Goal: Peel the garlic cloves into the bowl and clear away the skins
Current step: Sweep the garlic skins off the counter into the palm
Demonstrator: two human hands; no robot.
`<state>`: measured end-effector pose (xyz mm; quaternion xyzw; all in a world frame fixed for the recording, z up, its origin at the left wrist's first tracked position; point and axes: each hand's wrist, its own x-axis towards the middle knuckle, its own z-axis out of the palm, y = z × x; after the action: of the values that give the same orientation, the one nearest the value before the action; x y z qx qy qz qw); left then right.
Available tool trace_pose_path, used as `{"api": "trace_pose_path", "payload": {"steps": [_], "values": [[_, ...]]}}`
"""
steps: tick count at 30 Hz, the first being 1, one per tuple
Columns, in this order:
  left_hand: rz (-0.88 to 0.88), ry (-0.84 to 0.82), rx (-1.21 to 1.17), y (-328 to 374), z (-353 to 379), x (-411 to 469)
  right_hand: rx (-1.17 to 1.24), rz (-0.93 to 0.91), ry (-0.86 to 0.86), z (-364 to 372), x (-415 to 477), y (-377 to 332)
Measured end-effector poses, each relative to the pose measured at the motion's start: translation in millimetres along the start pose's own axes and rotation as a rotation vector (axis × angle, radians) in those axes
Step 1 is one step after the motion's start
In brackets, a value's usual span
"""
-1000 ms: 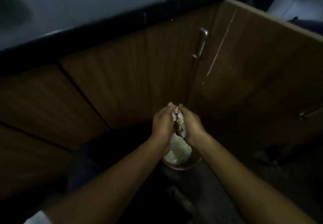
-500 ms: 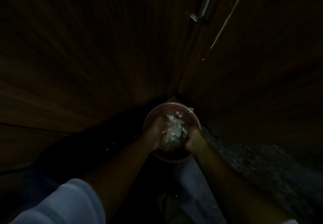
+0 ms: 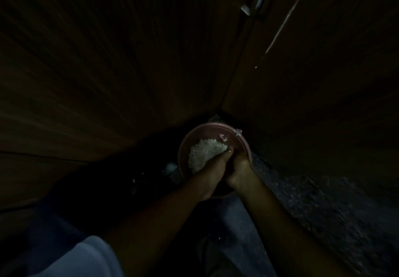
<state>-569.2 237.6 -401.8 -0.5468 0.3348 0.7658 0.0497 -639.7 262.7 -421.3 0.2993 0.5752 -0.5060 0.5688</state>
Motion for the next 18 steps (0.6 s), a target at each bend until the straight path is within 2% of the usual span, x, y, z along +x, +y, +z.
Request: {"api": "trace_pose_path", "payload": {"steps": [5, 8, 13, 15, 16, 18], "values": [[0.060, 0.008, 0.155, -1.0, 8.6, 5.5, 0.047, -0.062, -0.062, -2.0, -14.8, 6.7], [0.048, 0.069, 0.111, 2.1, 5.7, 11.6, 0.060, -0.095, -0.072, -4.9, -18.9, 4.9], [-0.058, 0.130, -0.021, 18.8, -10.1, 16.5, -0.102, -0.296, -0.114, -7.6, -31.1, -1.5], [-0.083, 0.121, -0.041, 27.1, -13.9, 16.2, -0.231, -0.434, -0.152, -7.4, -30.1, 11.9], [-0.088, 0.088, -0.076, 28.5, -15.6, 19.6, -0.290, -0.427, -0.176, -8.3, -26.1, 20.3], [-0.070, 0.053, -0.156, 31.7, -13.2, 17.5, -0.499, -0.525, -0.136, -11.2, 7.5, 36.0]]}}
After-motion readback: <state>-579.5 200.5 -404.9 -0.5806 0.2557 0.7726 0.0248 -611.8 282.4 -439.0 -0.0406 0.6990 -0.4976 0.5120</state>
